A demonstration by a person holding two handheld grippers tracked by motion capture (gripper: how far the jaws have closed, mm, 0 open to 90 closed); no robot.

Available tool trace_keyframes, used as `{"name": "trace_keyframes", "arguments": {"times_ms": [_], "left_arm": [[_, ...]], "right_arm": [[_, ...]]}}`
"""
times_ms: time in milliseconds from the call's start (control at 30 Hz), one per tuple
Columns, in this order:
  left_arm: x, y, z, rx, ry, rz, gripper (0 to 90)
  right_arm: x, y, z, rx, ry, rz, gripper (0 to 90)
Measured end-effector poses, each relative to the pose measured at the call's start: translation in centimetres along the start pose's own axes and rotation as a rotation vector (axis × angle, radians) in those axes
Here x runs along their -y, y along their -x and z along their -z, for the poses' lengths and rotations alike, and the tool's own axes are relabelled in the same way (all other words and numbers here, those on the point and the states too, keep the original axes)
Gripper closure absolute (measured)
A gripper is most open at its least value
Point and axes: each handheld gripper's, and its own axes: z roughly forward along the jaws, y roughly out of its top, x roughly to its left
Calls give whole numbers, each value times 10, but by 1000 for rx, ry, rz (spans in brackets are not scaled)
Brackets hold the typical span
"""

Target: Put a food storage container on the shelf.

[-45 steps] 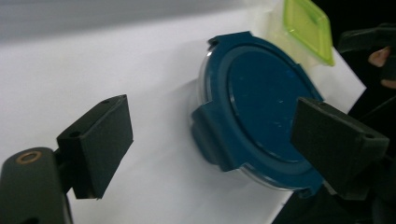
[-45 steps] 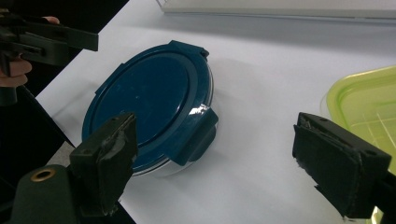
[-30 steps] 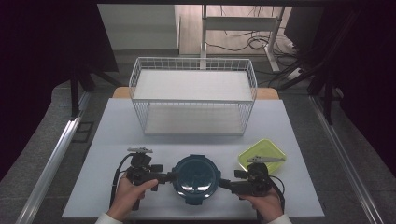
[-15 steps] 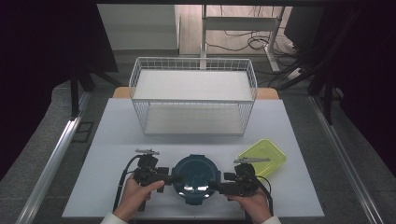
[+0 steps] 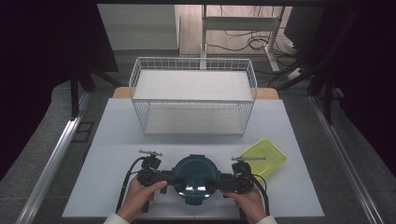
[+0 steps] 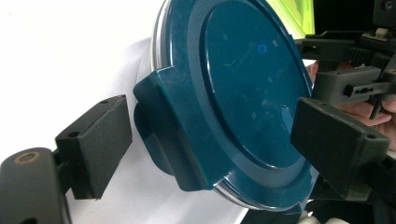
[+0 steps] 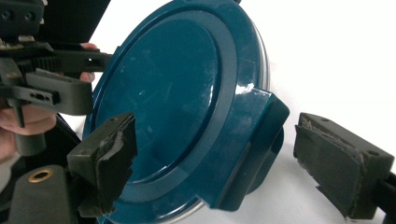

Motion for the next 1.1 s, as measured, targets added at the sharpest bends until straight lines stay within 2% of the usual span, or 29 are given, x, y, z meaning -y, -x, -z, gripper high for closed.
{"name": "trace_keyframes", "arguments": {"times_ms": [167,267,300,333,467,533,733,900,1100], "left_arm": [[1,0,-5,3,-23,9,127],[2,0,-7,13,-29,18,166],[3,-1,-8,35,-37,40,179],[3,-1,-8,35,-37,40,183],[4,1,-7,25,-19,49,207],[4,4,-6,15,-17,40,221],[7,10,-4,-1,11,40,256],[11,16,-1,-21,36,35,277],[13,23,2,-46,48,33,291]], "right_arm": [[1,2,-6,-19,-21,-30,136],[2,3,-7,-28,-25,-38,148],[2,3,-8,-43,-31,-53,186],[2,4,-8,-64,-34,-62,205],[2,4,-8,-69,-42,-95,226],[2,4,-6,-73,-42,-121,242],[4,2,-4,-60,-36,-127,253],[7,-2,0,-45,-10,-156,285],[7,-5,4,-36,-8,-176,310]]}}
